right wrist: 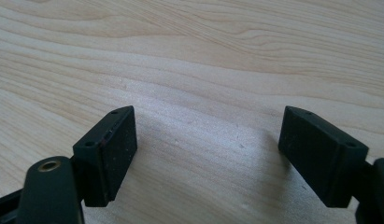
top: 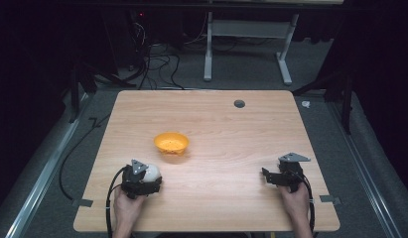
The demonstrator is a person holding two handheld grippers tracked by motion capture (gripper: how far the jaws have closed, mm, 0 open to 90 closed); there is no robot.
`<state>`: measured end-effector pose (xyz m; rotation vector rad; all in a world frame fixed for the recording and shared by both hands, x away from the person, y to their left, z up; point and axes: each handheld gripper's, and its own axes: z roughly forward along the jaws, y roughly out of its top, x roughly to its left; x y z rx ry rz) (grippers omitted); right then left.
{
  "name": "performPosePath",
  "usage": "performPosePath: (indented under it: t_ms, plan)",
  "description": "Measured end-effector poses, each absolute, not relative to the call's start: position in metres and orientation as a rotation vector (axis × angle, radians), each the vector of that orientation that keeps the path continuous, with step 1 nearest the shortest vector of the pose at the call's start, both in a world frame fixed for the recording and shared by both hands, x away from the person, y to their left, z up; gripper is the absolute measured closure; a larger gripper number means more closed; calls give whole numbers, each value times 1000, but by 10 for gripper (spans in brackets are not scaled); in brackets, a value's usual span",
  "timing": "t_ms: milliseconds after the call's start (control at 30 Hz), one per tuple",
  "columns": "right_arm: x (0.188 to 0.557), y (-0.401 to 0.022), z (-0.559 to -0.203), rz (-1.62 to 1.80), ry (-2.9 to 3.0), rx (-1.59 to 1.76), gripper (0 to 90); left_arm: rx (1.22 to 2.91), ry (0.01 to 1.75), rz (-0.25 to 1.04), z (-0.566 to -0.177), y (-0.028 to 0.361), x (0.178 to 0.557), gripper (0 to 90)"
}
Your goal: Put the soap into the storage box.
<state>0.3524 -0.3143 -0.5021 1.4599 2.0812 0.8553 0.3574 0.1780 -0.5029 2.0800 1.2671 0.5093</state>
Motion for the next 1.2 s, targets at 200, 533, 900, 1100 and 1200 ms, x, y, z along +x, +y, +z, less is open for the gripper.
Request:
performPosePath:
  t_ms: [200, 533, 900, 1100, 1200]
  plan:
    - [352, -314, -502, 855, 2081, 1460, 204, 2060, 1256, 507, -504, 179, 358, 198]
    - [352, -314, -502, 855, 2081, 1460, 204, 2048, 1247, 504, -505, 181, 358, 242]
    - [352, -314, -502, 855, 2081, 1460, 204, 2078, 1223, 516, -501, 180, 358, 243]
    - [352, -314, -502, 855, 2081, 1460, 204, 2048, 1198, 486, -495, 182, 357, 244]
    - [352, -314, -502, 855, 2081, 1460, 204, 2044, 1195, 484, -494, 182, 356, 243]
